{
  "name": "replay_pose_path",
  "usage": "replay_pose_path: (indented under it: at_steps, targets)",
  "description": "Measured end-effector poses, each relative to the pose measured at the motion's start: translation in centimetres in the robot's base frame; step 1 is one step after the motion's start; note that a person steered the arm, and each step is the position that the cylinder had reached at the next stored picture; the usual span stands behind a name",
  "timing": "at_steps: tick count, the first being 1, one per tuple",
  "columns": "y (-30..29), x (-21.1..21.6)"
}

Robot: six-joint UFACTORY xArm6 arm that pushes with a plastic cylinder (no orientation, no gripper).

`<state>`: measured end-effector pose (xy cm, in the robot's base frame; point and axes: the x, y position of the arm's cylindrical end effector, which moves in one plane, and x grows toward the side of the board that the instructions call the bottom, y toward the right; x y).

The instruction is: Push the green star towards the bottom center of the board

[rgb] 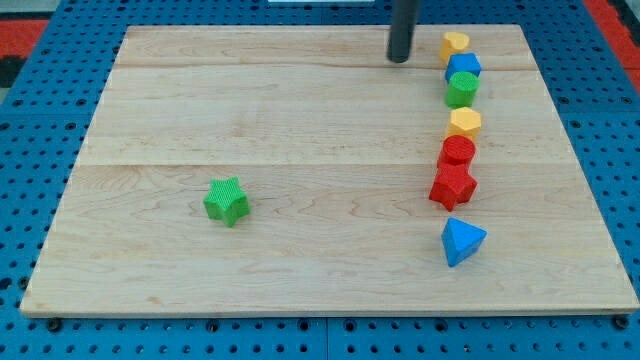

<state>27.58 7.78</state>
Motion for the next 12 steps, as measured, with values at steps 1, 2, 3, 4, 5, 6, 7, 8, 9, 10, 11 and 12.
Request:
replay_pose_path:
  at_steps: [1,2,3,4,5,6,7,8,9,10,11,12]
  targets:
    - [-7.5,4.6]
    - [-14.9,7.6]
    - [-18.3,9.5]
    - [-20.7,12.0]
    - [-21.4,15.0]
    - [-21.7,19.7]
    - [-17.6,22.3]
    - [-11.9,24.0]
    - [-15.9,24.7]
    - [-8.2,27.5]
    - [-3.2,27.5]
    - [-3.3,27.5]
